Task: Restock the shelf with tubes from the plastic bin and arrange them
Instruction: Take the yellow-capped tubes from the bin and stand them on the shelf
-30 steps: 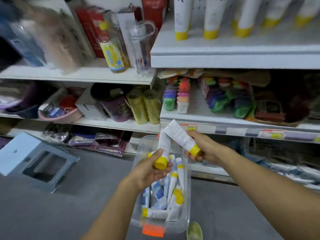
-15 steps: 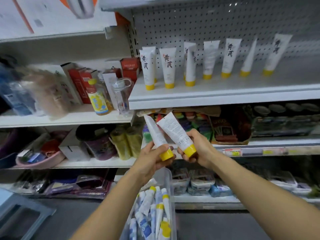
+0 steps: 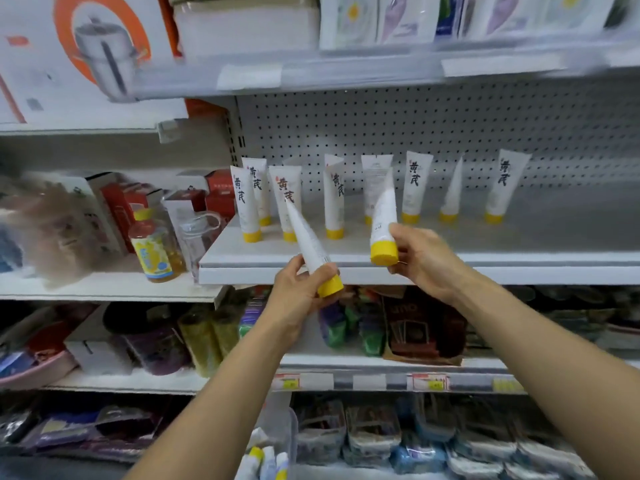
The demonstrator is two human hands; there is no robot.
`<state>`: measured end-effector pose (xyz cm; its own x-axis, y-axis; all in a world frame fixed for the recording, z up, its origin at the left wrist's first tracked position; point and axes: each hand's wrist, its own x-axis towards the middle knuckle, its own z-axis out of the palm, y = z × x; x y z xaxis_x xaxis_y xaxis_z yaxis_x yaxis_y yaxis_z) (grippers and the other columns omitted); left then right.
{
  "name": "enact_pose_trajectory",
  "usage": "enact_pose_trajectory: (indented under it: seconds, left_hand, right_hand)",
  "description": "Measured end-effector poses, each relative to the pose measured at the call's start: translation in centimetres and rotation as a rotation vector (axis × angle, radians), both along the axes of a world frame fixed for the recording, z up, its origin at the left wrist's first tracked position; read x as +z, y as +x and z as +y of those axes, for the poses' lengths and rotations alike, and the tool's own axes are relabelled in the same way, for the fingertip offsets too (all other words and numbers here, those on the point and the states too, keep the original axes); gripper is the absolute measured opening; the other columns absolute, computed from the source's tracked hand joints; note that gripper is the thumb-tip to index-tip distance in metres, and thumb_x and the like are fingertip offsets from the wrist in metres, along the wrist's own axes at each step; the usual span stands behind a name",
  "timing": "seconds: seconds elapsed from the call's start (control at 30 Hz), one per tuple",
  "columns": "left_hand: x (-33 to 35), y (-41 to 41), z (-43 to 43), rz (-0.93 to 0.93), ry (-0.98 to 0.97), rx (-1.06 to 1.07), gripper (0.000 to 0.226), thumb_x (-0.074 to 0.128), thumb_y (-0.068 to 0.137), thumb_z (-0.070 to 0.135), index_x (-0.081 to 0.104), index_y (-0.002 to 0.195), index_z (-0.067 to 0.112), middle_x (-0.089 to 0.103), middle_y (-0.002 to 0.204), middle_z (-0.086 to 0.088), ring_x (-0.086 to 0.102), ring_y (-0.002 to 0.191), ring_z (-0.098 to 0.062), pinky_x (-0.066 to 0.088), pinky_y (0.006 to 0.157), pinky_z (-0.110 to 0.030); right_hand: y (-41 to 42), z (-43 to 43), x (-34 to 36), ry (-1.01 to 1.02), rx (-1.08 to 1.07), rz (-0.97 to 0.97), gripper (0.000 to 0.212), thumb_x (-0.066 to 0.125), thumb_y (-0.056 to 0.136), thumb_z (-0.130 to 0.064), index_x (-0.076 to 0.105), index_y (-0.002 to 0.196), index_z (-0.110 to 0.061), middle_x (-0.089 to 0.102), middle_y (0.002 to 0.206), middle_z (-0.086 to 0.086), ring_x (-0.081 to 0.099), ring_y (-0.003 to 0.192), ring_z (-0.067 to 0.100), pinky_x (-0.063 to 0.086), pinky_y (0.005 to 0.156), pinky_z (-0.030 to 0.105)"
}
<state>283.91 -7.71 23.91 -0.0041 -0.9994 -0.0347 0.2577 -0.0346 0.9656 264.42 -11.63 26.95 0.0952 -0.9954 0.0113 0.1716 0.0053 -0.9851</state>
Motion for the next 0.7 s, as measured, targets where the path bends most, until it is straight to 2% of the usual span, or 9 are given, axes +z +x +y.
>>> enact_pose_trajectory:
  seconds: [0.1, 0.17, 0.27, 0.37, 0.47, 0.6, 0.7]
  left_hand:
    - [0.3, -1.1, -1.3, 0.005, -0.017, 0.044, 0.032, 0.069, 0.086, 0.013, 0.056, 0.115, 0.008, 0.067, 0.109, -0.022, 0.069, 0.092, -0.034, 0.060, 0.079, -0.039]
    - [0.5, -1.7, -2.1, -0.001, -0.018, 0.071, 0.036, 0.069, 0.086, 0.012, 0.054, 0.118, 0.006, 0.067, 0.110, -0.022, 0.069, 0.090, -0.033, 0.060, 0.079, -0.039]
    - [0.7, -2.3, -3.3, -0.024, -0.031, 0.113, 0.041, 0.070, 0.085, 0.012, 0.053, 0.122, 0.005, 0.068, 0.108, -0.020, 0.069, 0.092, -0.035, 0.060, 0.076, -0.038]
    - [0.9, -2.6, -4.4, -0.034, -0.045, 0.147, 0.043, 0.072, 0.084, 0.014, 0.055, 0.123, 0.008, 0.069, 0.103, -0.015, 0.066, 0.101, -0.039, 0.059, 0.073, -0.034]
    - [1.2, -3.0, -5.1, -0.037, -0.050, 0.167, 0.044, 0.072, 0.083, 0.014, 0.055, 0.124, 0.008, 0.069, 0.104, -0.017, 0.065, 0.103, -0.041, 0.060, 0.079, -0.040]
    - [1.3, -3.6, -5.5, -0.043, -0.050, 0.185, 0.046, 0.072, 0.083, 0.012, 0.053, 0.125, 0.008, 0.068, 0.106, -0.017, 0.065, 0.105, -0.040, 0.060, 0.078, -0.039]
    - [1.3, -3.9, -5.7, -0.050, -0.036, 0.196, 0.046, 0.072, 0.083, 0.012, 0.054, 0.124, 0.010, 0.068, 0.107, -0.018, 0.065, 0.104, -0.039, 0.060, 0.076, -0.038]
  right_hand:
    - [-1.4, -2.5, 0.8, -0.067, -0.077, 0.156, 0.013, 0.058, 0.093, -0.014, 0.061, 0.081, -0.008, 0.058, 0.067, 0.006, 0.052, 0.056, 0.017, 0.046, 0.053, 0.027]
    - [-1.8, -4.2, 1.0, -0.109, -0.111, 0.294, 0.003, 0.064, 0.088, -0.011, 0.065, 0.087, -0.009, 0.065, 0.080, 0.011, 0.059, 0.066, 0.022, 0.054, 0.066, 0.037]
    - [-1.9, -6.6, 1.0, -0.162, -0.173, 0.451, 0.019, 0.072, 0.080, -0.009, 0.064, 0.097, -0.010, 0.070, 0.093, 0.014, 0.066, 0.081, 0.028, 0.057, 0.081, 0.045]
    - [-1.7, -8.9, 1.0, -0.191, -0.229, 0.645, 0.039, 0.078, 0.074, -0.018, 0.060, 0.107, -0.009, 0.069, 0.102, 0.010, 0.066, 0.093, 0.027, 0.055, 0.083, 0.038]
    - [-1.3, -10.4, 0.7, -0.203, -0.248, 0.808, 0.048, 0.078, 0.074, -0.026, 0.054, 0.111, -0.009, 0.064, 0.109, 0.008, 0.061, 0.100, 0.027, 0.047, 0.078, 0.031]
    - [-1.1, -11.2, 0.1, -0.212, -0.233, 0.859, 0.051, 0.076, 0.077, -0.026, 0.049, 0.116, -0.007, 0.062, 0.118, 0.010, 0.059, 0.106, 0.029, 0.045, 0.080, 0.032]
    - [-1.3, -11.5, -0.3, -0.203, -0.239, 0.852, 0.050, 0.075, 0.078, -0.027, 0.048, 0.115, -0.007, 0.062, 0.117, 0.011, 0.059, 0.105, 0.029, 0.040, 0.075, 0.030]
